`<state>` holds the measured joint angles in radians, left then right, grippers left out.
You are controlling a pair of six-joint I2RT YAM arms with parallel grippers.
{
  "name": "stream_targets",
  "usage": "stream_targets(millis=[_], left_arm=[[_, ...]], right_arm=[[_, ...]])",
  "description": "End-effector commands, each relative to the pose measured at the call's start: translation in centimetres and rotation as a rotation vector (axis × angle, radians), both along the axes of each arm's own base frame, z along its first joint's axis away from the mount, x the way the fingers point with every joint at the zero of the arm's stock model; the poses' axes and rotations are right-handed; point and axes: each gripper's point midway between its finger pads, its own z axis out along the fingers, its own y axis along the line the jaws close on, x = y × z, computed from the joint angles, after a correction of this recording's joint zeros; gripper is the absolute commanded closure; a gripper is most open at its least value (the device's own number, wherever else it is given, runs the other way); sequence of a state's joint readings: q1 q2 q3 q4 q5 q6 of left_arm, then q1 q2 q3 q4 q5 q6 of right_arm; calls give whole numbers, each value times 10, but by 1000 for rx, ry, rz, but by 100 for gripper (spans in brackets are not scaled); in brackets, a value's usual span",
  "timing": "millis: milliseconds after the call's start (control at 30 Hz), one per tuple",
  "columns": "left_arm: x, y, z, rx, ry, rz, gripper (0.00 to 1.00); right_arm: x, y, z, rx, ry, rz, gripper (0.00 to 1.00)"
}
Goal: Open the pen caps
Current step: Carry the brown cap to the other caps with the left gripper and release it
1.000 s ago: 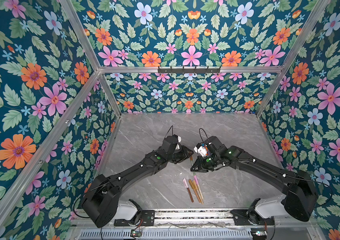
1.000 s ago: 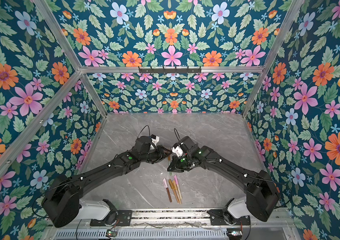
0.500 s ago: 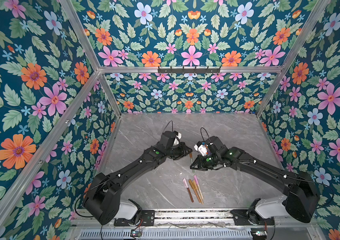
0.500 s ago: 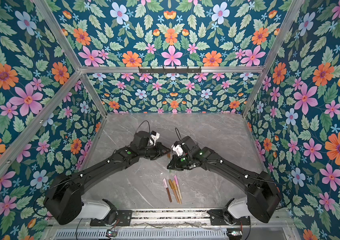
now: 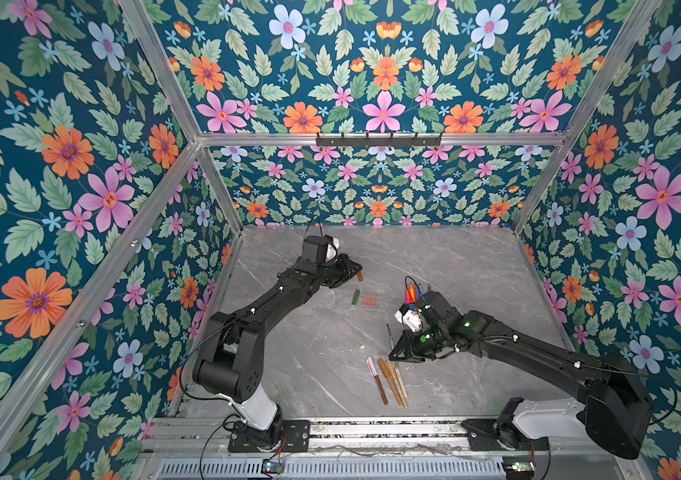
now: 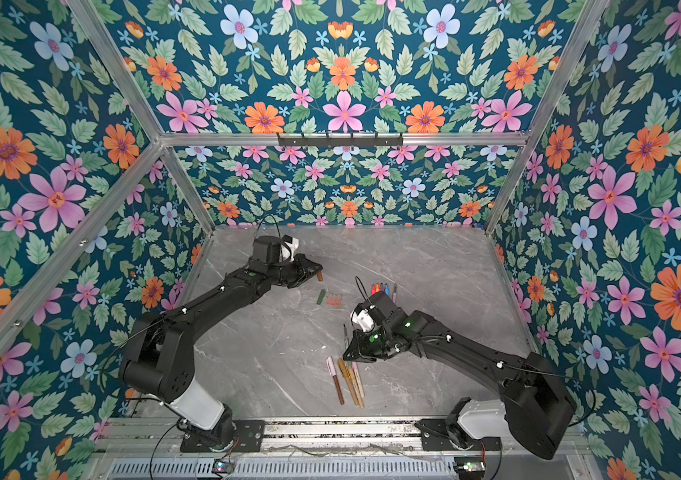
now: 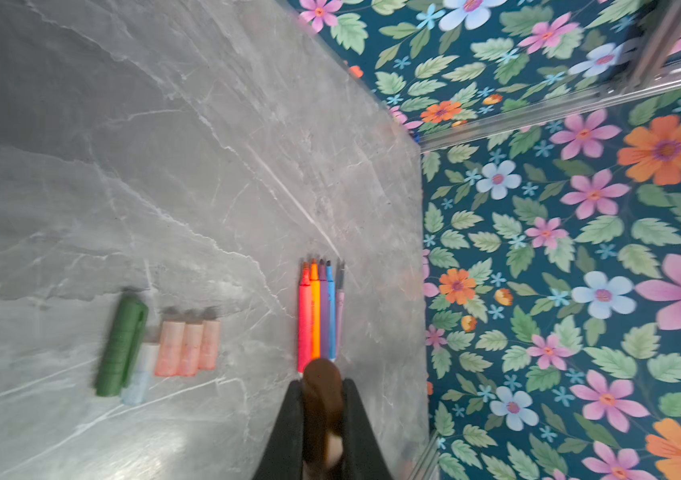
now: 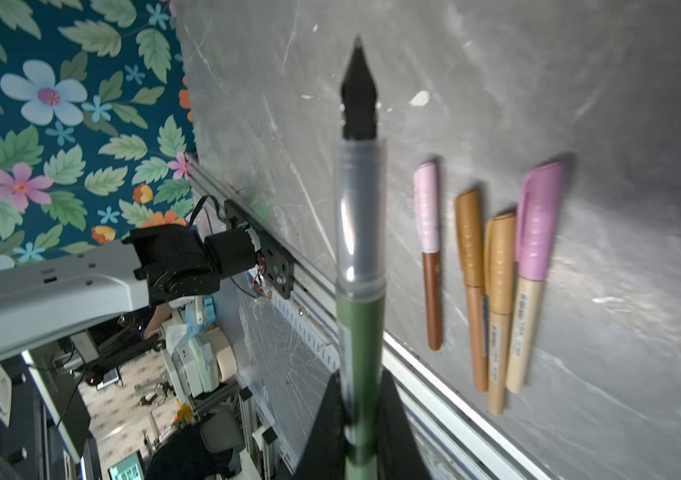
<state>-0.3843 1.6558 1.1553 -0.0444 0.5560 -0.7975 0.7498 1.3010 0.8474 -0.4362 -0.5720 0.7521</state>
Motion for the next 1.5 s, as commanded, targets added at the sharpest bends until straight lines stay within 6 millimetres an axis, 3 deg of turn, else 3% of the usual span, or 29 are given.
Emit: stream_targets(millis=[0, 133, 233, 567, 833, 1467], left_arm=[[-6, 25, -40, 265, 36, -53, 100], [-10, 46, -83, 483, 90, -130, 100], [-7, 52, -105, 553, 116, -174, 100], [16, 31, -144, 479, 163, -304, 96], [28, 23, -151, 439, 160, -296, 88], [25, 20, -144, 404, 168, -284, 82]], right_arm=[[9, -24, -7, -88, -39, -48, 100], [14, -42, -2, -117, -77, -77, 100], [14, -48, -2, -119, -81, -88, 100], [5, -55, -12, -120, -57, -109, 100], [4, -50, -16, -103, -33, -100, 100], [7, -48, -18, -107, -33, -90, 100]])
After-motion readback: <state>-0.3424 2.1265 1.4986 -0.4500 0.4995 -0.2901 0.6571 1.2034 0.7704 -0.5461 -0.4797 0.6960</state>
